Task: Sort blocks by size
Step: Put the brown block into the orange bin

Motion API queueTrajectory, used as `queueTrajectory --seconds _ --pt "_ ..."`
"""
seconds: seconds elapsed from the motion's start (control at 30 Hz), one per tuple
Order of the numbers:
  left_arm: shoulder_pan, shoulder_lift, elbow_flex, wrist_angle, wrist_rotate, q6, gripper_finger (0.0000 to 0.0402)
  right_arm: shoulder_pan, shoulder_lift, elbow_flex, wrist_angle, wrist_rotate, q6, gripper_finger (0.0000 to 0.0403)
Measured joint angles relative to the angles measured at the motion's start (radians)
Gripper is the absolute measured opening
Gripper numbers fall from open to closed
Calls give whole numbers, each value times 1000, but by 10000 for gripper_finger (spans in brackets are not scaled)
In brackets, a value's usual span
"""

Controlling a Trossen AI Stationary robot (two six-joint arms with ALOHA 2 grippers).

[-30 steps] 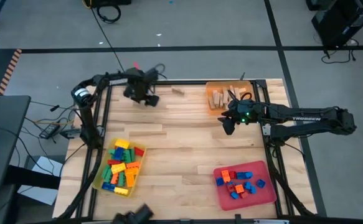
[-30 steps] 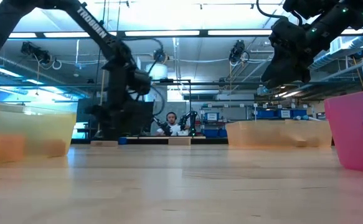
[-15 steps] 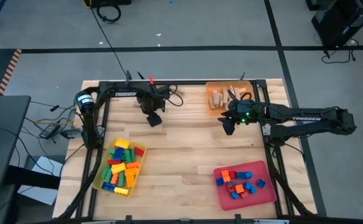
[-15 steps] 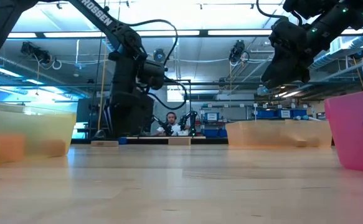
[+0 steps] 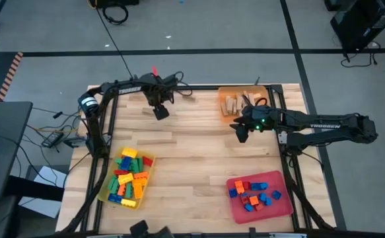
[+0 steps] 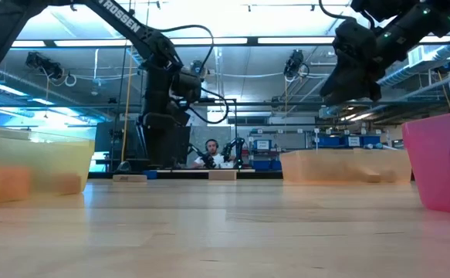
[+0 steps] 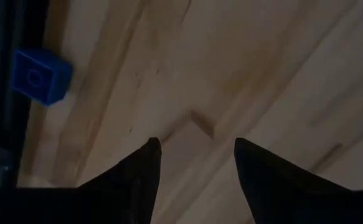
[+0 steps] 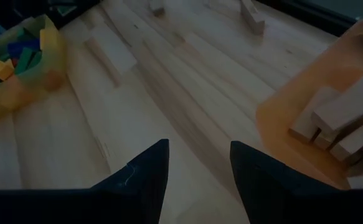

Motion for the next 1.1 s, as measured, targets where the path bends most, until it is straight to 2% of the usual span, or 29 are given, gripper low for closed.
queueTrajectory --seconds 0.17,0.37,0.6,0.77,0.93,1.03,1.1 --pt "30 14 5 -25 41 111 211 0 0 0 26 0 12 185" --pt "36 32 5 -57 27 328 211 0 8 0 30 0 26 185" --pt "41 98 4 -99 -14 454 211 -2 32 1 60 0 46 185" --pt "41 165 2 -88 -128 477 211 -2 56 1 76 0 52 185" --pt "40 214 4 -92 -122 477 208 -1 73 0 75 0 56 185" --pt "39 220 6 -93 -114 475 186 0 76 0 73 0 71 185" --pt "35 217 5 -91 -109 467 157 0 68 0 72 -13 71 185"
